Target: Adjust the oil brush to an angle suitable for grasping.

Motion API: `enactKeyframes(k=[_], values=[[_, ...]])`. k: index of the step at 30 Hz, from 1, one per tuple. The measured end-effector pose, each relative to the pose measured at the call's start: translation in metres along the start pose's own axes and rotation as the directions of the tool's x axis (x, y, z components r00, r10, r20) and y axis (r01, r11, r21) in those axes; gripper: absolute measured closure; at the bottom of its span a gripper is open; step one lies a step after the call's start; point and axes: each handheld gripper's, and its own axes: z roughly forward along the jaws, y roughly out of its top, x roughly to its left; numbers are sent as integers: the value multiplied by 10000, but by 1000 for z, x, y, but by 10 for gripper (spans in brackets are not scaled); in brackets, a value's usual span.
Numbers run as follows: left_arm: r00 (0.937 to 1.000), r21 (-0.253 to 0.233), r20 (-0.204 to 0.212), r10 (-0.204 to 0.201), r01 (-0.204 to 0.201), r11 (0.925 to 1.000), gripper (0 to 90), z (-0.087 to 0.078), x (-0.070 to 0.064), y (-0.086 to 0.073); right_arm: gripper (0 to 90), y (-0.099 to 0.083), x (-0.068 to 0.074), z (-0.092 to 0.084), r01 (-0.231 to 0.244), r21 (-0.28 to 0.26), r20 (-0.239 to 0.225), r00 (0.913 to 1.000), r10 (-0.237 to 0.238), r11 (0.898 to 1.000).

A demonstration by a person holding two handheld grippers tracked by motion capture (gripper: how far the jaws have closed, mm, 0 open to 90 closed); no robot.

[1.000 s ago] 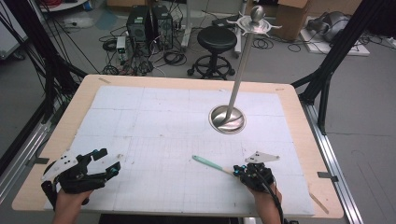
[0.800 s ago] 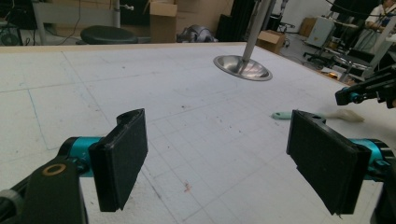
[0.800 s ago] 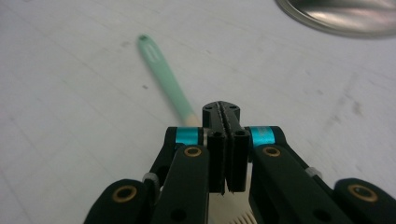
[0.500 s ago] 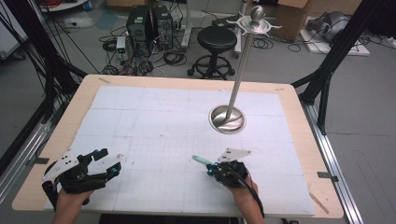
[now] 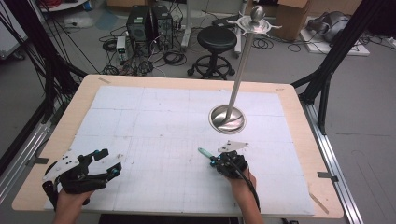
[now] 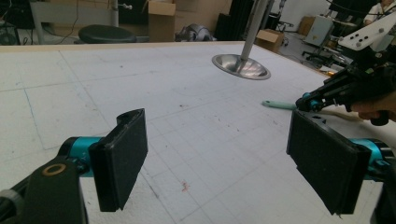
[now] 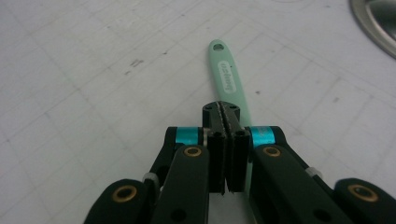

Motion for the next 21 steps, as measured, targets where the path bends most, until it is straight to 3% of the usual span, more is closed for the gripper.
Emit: enactKeyframes(k=[3,4,6,7,11,12,13,16,18,21], values=[[10000,-41,-7,-47,47,10000,209,0,1,0,862,-2,-4,-12,-225,-477,-31,9997,224,9986],[10000,-39,3,-39,39,10000,209,0,2,0,802,-6,-6,-26,-429,-1009,41,9990,435,9940],[10000,-20,25,-25,25,10000,209,-1,2,0,750,-9,-8,-34,-496,-1256,127,9986,516,9908],[10000,-35,36,-43,43,10000,209,-1,2,0,672,-12,-9,-43,-568,-1515,311,9976,622,9868],[9999,-97,144,-79,80,9999,209,-1,1,0,391,-23,-12,-77,-619,-2734,1113,9892,955,9599],[9999,-127,153,-46,48,9999,209,-1,1,1,299,-28,-12,-91,-698,-3292,1249,9853,1167,9417],[9999,-141,152,-50,52,9999,209,-1,1,1,299,-28,-12,-91,-698,-3292,1249,9853,1167,9417],[9998,-108,180,-40,42,9999,209,-2,2,1,179,-39,-11,-110,-718,-3989,1367,9811,1367,9142],[9998,-66,201,-3,4,10000,209,-2,2,2,177,-42,-11,-113,-675,-4083,1343,9820,1330,9104],[9998,-147,220,31,-27,9999,209,-2,2,2,167,-51,-7,-126,-548,-4503,1344,9826,1283,8912]])
